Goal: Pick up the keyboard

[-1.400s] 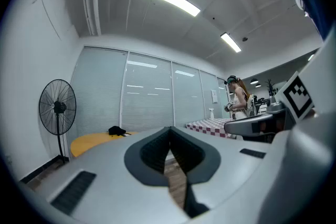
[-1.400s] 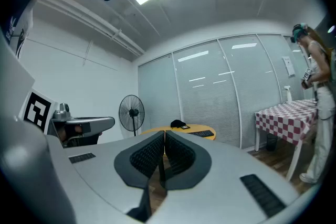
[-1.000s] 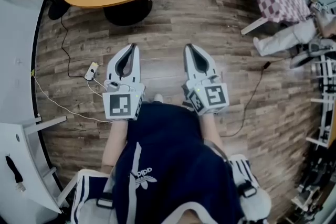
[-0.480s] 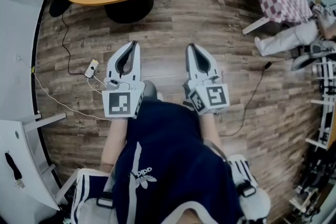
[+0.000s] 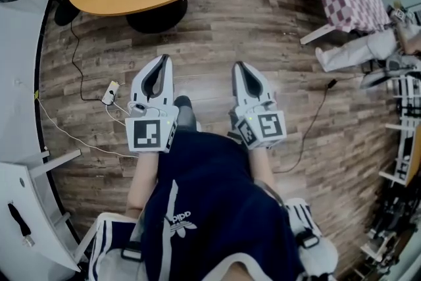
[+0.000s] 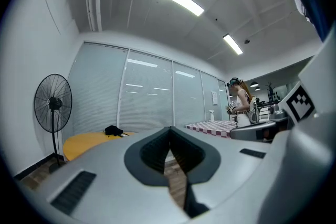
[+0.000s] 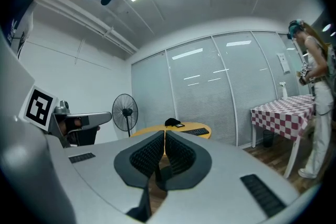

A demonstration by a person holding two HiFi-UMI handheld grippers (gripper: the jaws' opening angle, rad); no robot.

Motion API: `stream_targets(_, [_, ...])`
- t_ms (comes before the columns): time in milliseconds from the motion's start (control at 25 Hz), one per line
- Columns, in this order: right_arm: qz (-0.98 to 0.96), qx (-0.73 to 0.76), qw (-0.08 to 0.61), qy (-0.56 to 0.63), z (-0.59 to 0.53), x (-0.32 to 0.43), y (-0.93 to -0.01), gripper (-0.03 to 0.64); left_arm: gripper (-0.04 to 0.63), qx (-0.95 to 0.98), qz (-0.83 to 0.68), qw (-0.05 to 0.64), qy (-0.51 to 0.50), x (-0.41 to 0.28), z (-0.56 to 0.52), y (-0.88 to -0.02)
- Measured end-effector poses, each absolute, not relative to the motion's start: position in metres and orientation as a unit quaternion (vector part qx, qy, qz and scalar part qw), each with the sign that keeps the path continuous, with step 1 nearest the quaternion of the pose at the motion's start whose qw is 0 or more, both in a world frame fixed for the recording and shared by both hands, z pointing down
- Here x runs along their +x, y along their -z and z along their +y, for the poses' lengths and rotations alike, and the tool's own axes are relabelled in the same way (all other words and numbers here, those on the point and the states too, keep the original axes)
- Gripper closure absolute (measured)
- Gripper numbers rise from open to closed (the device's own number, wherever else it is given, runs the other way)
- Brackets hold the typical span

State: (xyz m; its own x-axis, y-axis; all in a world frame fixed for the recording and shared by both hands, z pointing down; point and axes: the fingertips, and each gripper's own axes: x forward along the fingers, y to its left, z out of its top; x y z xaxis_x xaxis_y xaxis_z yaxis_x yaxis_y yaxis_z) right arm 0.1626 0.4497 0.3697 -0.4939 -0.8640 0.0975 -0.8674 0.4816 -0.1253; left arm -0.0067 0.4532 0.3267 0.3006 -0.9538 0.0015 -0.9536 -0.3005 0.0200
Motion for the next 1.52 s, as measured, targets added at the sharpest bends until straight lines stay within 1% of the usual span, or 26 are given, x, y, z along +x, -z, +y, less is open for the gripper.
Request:
stream_targets(200, [-0.86, 0.504, 0.017, -0.083, 0.395, 0.149, -0.368, 0.607, 0.591, 0.809, -0.587, 0.018, 0.012, -0.022, 0.393, -0.325])
stream_targets(480, [-0.852, 0.518, 0.017, -0.081, 0.321, 0.128, -0.353, 0.607, 0.591, 0.823, -0.568, 0.008, -0.005, -0.047, 0.317, -0.318])
stream_targets(880, [-0.84, 0.535, 0.007, -0.09, 0.281, 0.121, -0.357, 0.607, 0.591, 0.828, -0.559, 0.027, -0.023, -0.067, 0.271, -0.338])
stream_targets(1240, [-0.836, 0.541, 0.008, -0.092, 0.25, 0.136, -0.361, 0.607, 0.591, 0.827, -0.561, 0.027, -0.027, -0.055, 0.236, -0.342])
stream_targets(1520, [-0.852, 0.515, 0.013, -0.093, 0.186, 0.146, -0.365, 0.607, 0.591, 0.809, -0.587, 0.03, -0.021, -0.045, 0.187, -0.34])
